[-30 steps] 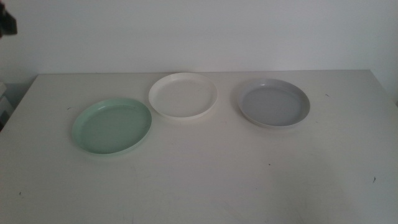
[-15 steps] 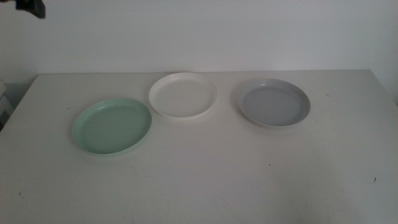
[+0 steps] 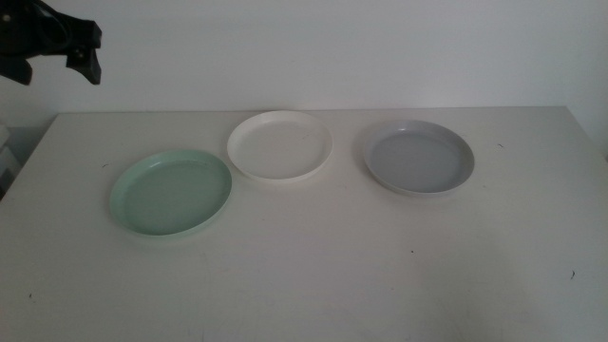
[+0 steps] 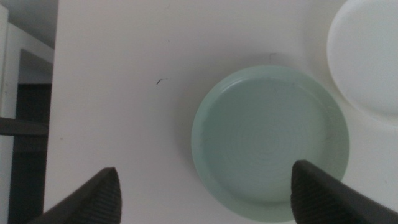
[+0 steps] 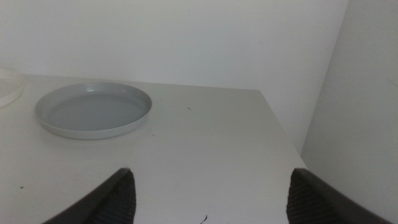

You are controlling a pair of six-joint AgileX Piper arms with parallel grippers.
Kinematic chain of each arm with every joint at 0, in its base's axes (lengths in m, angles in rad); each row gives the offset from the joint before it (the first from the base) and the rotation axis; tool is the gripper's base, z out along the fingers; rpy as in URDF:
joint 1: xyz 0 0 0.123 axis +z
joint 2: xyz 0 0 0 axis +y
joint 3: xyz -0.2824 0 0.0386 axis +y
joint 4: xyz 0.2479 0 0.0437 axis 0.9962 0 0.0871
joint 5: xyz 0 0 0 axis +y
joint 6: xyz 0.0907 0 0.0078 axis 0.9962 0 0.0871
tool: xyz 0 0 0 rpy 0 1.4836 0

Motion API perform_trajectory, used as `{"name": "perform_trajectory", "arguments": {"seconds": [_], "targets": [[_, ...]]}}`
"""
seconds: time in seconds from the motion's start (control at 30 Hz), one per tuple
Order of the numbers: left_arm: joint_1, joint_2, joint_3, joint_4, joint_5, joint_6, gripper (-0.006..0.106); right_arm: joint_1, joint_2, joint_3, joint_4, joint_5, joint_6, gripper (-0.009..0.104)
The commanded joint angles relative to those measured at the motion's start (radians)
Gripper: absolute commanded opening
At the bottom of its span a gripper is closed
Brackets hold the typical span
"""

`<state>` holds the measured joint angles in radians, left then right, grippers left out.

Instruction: Stack the three bowls on top of each other.

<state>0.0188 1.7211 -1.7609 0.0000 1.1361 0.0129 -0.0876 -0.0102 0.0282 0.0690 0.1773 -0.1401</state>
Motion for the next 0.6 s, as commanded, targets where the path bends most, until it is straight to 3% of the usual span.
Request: {"name": "perform_trajectory", "arguments": {"seconds": [0.0,0.57], "targets": [[-0.002,-0.019,-0.032,-0.013,-0.044,-0.013,0.105,-0.007,-0.027,-0.006,-0.004,-0.082,-0.003,0.062],[-0.001,0.271,-0.032,-0.021,-0.057,-0.013,0.105,-0.007,-0.027,-0.006,-0.004,-0.082,-0.003,0.062]]}}
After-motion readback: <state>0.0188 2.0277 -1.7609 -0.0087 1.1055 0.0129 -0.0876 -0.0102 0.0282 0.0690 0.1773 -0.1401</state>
